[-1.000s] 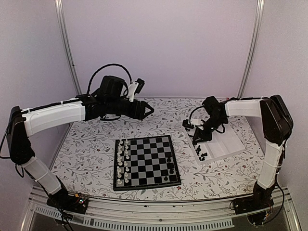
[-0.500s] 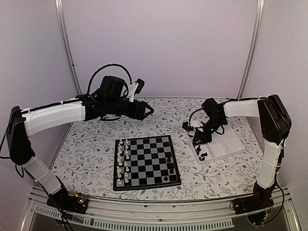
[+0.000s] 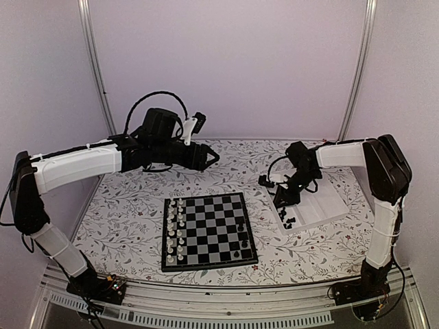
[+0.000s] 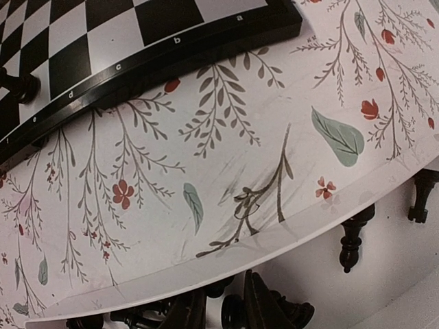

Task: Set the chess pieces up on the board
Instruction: Pick up the chess piece from the storage box.

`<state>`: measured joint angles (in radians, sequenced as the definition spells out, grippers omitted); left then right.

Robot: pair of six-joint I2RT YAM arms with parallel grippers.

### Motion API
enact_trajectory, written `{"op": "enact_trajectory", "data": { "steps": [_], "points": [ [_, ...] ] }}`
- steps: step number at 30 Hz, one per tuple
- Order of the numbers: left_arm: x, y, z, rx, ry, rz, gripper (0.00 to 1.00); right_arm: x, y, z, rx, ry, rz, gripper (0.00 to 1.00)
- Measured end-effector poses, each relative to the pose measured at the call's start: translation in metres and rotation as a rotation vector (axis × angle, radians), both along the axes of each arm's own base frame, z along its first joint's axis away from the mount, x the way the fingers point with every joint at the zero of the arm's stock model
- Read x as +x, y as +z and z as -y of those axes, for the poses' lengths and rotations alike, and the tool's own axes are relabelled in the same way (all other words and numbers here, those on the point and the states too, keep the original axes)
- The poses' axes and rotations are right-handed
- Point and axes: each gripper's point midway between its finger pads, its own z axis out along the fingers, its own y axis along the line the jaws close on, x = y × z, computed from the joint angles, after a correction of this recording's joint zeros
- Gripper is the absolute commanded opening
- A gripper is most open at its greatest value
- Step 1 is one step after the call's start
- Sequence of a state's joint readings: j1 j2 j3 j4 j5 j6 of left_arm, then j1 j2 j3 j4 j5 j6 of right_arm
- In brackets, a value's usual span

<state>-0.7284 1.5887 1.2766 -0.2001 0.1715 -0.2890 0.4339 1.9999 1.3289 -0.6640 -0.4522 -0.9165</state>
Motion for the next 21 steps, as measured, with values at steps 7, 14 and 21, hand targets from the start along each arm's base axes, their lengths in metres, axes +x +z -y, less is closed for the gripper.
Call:
{"op": "enact_trajectory", "data": {
  "steps": [7, 14, 21],
  "points": [
    [0.0, -0.001, 0.0, -0.001, 0.002, -0.004, 0.67, 0.0, 0.003, -0.004, 0.017, 0.012, 0.002, 0.03],
    [0.0, -0.001, 0.0, -0.002, 0.002, -0.004, 0.67, 0.0, 0.004, -0.005, 0.023, 0.025, 0.006, 0.0],
    [0.0, -0.004, 0.0, 0.001, 0.001, -0.007, 0.68, 0.003, 0.025, -0.002, 0.023, 0.018, 0.054, 0.0]
  ]
}}
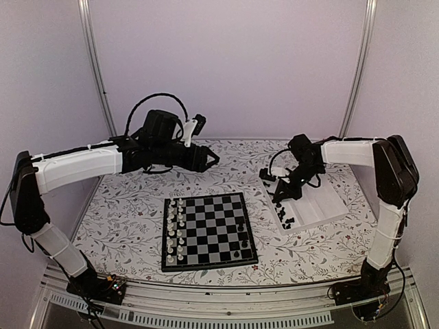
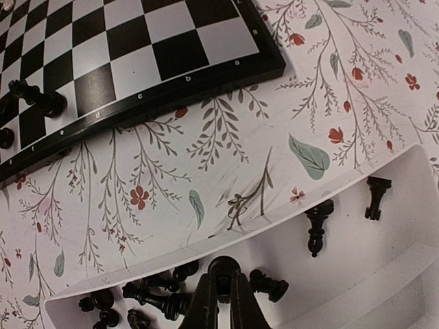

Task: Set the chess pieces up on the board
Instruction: Pick up the chess piece from the storage box, then place the chess piece on the chessboard.

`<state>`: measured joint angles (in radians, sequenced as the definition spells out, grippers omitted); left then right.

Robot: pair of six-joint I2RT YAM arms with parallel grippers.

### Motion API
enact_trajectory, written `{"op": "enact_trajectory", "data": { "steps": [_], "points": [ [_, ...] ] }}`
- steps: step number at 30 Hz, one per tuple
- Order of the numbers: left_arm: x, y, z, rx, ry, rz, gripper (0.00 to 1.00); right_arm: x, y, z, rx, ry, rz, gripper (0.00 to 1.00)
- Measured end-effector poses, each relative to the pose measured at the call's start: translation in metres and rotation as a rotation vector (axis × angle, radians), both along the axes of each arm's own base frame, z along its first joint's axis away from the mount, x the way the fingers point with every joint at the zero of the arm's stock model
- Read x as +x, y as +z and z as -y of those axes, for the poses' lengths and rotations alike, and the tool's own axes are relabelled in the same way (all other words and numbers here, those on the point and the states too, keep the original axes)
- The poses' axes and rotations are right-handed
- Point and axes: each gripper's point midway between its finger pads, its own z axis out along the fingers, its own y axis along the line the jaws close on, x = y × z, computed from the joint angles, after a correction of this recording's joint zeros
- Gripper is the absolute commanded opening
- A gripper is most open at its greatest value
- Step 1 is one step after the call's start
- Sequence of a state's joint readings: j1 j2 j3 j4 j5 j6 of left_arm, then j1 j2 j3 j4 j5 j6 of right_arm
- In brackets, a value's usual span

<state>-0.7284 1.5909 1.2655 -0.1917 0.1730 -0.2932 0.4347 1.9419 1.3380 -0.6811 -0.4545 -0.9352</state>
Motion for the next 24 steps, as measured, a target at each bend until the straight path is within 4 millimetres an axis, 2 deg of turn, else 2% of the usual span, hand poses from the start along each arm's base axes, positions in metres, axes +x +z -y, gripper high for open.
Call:
{"op": "enact_trajectory", "data": {
  "steps": [7, 11, 13, 18, 20, 24],
  "points": [
    [0.001, -0.004, 0.001, 0.003, 0.0, -0.003, 0.68, 0.01, 0.05, -0.007, 0.053, -0.013, 0.089, 0.0],
    [0.002, -0.003, 0.001, -0.001, 0.002, 0.004, 0.67, 0.001, 0.064, -0.018, 0.067, 0.002, 0.1, 0.0],
    [0.002, -0.003, 0.001, -0.001, 0.005, 0.006, 0.67, -0.011, 0.069, -0.032, 0.07, 0.029, 0.095, 0.0],
    [0.004, -0.011, -0.004, 0.015, 0.03, 0.009, 0.68, -0.051, 0.085, -0.083, 0.09, 0.156, 0.098, 0.01],
    [0.003, -0.016, -0.009, 0.029, 0.044, 0.007, 0.68, -0.069, 0.092, -0.105, 0.104, 0.213, 0.104, 0.01],
    [-0.001, -0.018, -0.021, 0.042, 0.07, 0.012, 0.68, -0.105, 0.101, -0.134, 0.119, 0.307, 0.103, 0.01]
  ]
}}
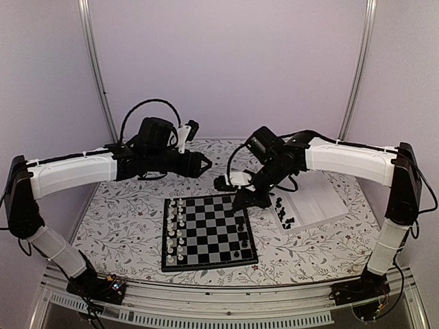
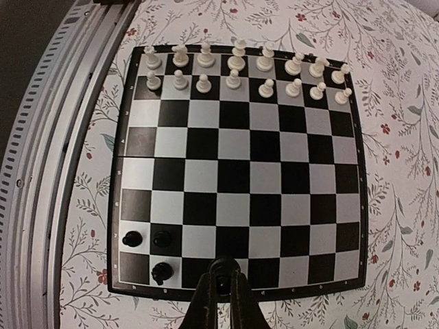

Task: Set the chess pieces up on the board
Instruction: Place the chess piece on the chessboard.

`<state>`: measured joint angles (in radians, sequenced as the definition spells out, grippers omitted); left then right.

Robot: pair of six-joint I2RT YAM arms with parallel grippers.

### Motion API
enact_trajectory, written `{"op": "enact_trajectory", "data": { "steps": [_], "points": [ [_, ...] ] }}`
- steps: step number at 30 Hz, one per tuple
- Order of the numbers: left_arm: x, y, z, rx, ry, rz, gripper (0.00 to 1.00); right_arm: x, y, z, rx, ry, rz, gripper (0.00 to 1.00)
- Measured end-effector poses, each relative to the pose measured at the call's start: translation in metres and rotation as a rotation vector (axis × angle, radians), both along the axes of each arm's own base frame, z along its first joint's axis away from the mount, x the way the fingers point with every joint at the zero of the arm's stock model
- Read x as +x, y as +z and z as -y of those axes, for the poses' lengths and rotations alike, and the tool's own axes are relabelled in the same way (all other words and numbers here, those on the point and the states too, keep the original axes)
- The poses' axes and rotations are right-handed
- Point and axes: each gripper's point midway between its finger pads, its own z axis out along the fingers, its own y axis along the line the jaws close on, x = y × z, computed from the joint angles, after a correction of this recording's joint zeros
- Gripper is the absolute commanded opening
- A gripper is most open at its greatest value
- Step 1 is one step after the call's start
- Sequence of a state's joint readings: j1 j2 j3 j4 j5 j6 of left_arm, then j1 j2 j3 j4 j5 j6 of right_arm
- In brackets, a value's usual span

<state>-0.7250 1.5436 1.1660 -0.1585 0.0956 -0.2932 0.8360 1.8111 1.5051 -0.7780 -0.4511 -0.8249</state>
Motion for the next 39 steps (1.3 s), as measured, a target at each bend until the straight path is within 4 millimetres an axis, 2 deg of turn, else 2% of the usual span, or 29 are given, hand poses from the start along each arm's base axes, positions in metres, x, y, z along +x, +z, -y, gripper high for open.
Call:
{"op": "enact_trajectory", "data": {
  "steps": [4, 7, 14, 18, 26, 39],
  "points": [
    [-0.005, 0.008, -0.014, -0.008, 0.025, 0.023, 0.68, -0.03, -0.003, -0.018, -0.014, 0.076, -0.005, 0.01],
    [-0.007, 0.012, -0.024, -0.015, 0.042, 0.037, 0.68, -0.042, -0.018, -0.025, -0.051, 0.104, -0.015, 0.01],
    [-0.01, 0.009, -0.04, -0.011, 0.069, 0.039, 0.68, -0.036, -0.072, -0.022, -0.189, 0.089, -0.049, 0.01],
    [-0.008, 0.008, -0.043, -0.009, 0.076, 0.038, 0.68, -0.036, -0.09, -0.017, -0.241, 0.084, -0.066, 0.01],
    [-0.006, 0.006, -0.047, -0.007, 0.086, 0.035, 0.68, -0.034, -0.085, -0.018, -0.242, 0.083, -0.06, 0.02],
    [-0.008, 0.002, -0.046, -0.006, 0.079, 0.026, 0.68, -0.032, -0.097, -0.014, -0.273, 0.076, -0.055, 0.05]
  ]
}}
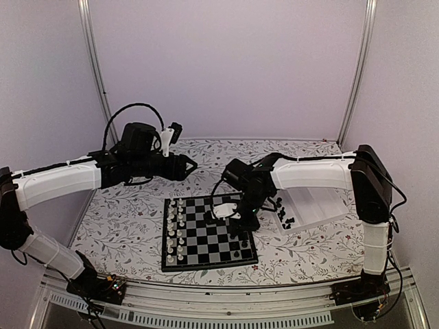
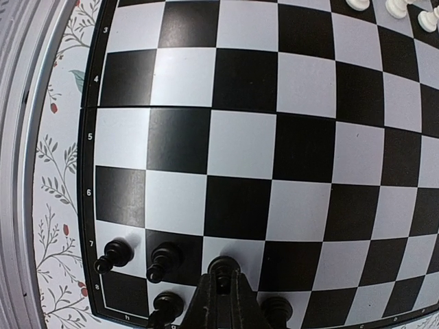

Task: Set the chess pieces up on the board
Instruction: Place the chess piece on the chessboard, then pick up the chess piece from the storage box.

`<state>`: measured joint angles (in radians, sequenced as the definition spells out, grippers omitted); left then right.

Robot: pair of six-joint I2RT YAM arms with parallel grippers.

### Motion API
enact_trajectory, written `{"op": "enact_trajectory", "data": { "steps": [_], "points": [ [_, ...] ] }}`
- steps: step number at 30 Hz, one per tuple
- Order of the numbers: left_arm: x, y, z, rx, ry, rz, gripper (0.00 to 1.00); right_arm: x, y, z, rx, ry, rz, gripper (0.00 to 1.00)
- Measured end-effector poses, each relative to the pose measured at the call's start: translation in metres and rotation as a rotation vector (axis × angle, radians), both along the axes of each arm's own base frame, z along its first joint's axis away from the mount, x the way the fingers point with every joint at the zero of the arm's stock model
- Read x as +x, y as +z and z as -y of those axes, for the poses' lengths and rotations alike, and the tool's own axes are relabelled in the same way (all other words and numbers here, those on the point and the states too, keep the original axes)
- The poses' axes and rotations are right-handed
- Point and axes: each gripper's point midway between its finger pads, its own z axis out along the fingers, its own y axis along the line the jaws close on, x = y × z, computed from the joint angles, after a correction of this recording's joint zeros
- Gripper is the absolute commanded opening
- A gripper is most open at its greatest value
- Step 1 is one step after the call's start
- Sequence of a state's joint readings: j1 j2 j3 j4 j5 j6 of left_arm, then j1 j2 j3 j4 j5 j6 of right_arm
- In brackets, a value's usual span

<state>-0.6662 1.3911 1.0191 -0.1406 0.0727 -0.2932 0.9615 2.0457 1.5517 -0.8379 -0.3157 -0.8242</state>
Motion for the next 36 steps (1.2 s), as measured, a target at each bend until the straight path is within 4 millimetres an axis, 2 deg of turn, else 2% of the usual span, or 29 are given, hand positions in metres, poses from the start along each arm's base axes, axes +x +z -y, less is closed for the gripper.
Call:
{"op": "enact_trajectory", "data": {
  "steps": [10, 21, 25, 28, 30, 33, 34, 36],
  "points": [
    [-0.001, 0.0, 0.001, -0.008, -0.002, -0.006, 0.68, 0.0, -0.006, 0.002, -0.01, -0.002, 0.004, 0.12],
    [-0.002, 0.0, 0.002, -0.013, -0.007, -0.011, 0.68, 0.0, -0.001, 0.002, -0.015, -0.003, 0.002, 0.18],
    [-0.002, 0.0, 0.002, -0.014, -0.01, -0.011, 0.68, 0.005, 0.018, -0.002, 0.009, -0.007, 0.024, 0.18],
    [-0.002, 0.0, 0.003, -0.016, -0.013, -0.012, 0.68, 0.013, 0.042, 0.0, 0.051, -0.023, 0.057, 0.18],
    [-0.002, 0.0, 0.002, -0.015, -0.012, -0.013, 0.68, 0.025, 0.062, 0.006, 0.085, -0.055, 0.083, 0.17],
    [-0.002, 0.0, 0.003, -0.016, -0.013, -0.012, 0.68, 0.047, 0.09, 0.021, 0.138, -0.117, 0.122, 0.16],
    [-0.002, 0.001, 0.003, -0.016, -0.014, -0.013, 0.68, 0.067, 0.099, 0.036, 0.152, -0.177, 0.136, 0.16],
    [-0.002, 0.002, 0.003, -0.018, -0.016, -0.013, 0.68, 0.095, 0.11, 0.06, 0.177, -0.258, 0.164, 0.15]
  ]
}}
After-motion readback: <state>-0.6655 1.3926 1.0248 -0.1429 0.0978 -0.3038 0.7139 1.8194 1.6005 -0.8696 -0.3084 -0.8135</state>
